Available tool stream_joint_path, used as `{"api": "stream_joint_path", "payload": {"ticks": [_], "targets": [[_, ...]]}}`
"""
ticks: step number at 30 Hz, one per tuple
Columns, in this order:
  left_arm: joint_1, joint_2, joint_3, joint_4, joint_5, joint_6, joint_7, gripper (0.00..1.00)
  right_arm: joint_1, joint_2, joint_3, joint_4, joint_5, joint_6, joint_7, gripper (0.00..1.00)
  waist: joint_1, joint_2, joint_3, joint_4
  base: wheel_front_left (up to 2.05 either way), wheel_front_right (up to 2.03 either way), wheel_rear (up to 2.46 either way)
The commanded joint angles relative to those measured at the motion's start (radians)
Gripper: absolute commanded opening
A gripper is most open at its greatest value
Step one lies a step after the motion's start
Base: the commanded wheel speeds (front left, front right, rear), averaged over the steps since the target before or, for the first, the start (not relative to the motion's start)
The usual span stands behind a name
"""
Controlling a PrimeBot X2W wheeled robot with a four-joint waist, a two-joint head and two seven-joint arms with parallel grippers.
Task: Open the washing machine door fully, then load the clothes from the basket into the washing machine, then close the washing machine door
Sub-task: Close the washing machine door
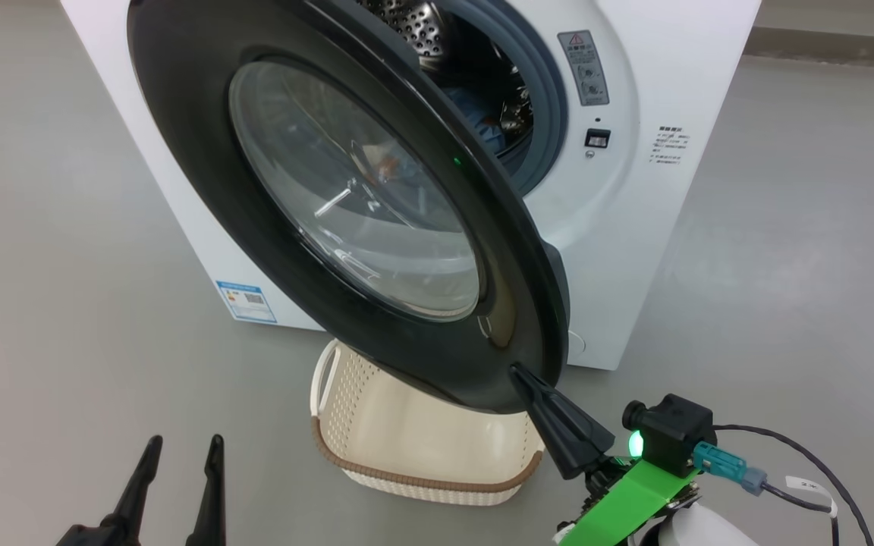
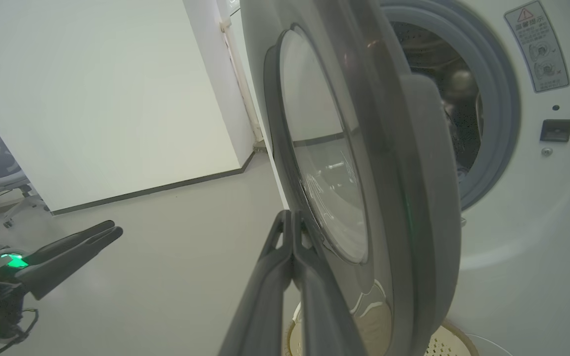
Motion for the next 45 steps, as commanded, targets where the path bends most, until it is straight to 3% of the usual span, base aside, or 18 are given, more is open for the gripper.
{"api": "stream_joint_path", "payload": {"ticks": [1,14,34,45], "targets": [[-0.037,0.005,0.032,-0.022,0.001,-0.002,-0.011,1.00,-0.034,0.007,0.015,-0.003,0.012,0.004,-0.005,0.00,0.0000,0.0000,0.008,0.005,0.00,0.00,0.00],[-0.070,-0.010,0.023,-0.021,-0.006,-0.002,-0.011,1.00,-0.103,0.011,-0.007,0.126,0.017,0.004,-0.005,0.00,0.0000,0.0000,0.044,0.025,0.00,0.00,0.00],[-0.129,-0.025,0.002,-0.039,-0.012,-0.002,-0.011,1.00,-0.200,-0.010,-0.116,0.109,-0.009,0.004,-0.005,0.00,0.0000,0.0000,0.135,0.029,0.00,0.00,0.00],[-0.202,-0.047,-0.025,-0.075,-0.021,-0.002,-0.011,1.00,-0.306,-0.050,-0.216,0.120,-0.031,0.004,-0.005,0.00,0.0000,0.0000,0.224,0.068,0.00,0.00,0.00]]}}
